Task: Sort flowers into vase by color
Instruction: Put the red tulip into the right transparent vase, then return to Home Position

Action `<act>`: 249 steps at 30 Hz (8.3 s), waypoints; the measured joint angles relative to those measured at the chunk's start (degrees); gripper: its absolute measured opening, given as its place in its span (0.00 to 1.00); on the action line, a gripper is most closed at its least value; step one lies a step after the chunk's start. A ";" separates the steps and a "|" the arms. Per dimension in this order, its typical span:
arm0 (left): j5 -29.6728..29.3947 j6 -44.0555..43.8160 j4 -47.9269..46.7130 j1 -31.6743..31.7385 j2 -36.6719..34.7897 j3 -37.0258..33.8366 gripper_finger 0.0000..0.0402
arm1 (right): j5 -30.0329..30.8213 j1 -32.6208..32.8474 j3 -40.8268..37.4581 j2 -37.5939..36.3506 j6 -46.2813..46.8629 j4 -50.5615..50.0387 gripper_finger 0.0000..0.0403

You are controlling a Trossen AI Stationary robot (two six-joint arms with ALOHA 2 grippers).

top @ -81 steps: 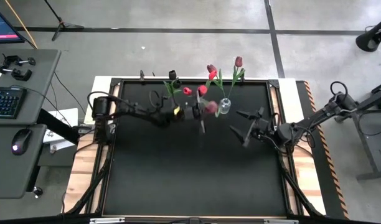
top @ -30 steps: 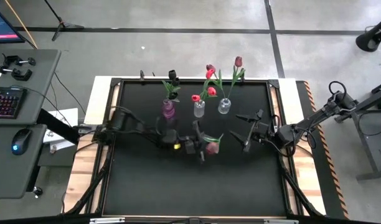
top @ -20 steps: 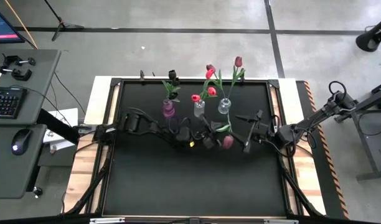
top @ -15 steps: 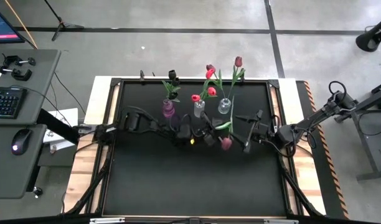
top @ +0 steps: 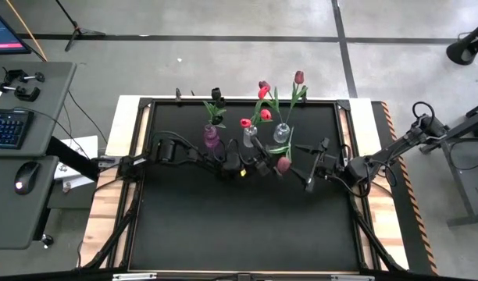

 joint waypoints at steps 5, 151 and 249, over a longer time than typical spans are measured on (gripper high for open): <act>-6.65 -2.39 -0.02 0.06 0.00 0.00 0.00 | -0.03 0.00 0.00 0.00 0.00 0.12 0.82; -17.24 -47.98 -63.61 -19.04 -68.51 -53.89 0.02 | -5.81 1.29 -0.02 2.86 4.95 9.56 0.81; -2.99 -47.19 -59.52 -9.14 -136.61 -78.76 0.00 | -44.49 -24.17 -20.92 -48.04 16.11 -37.29 0.00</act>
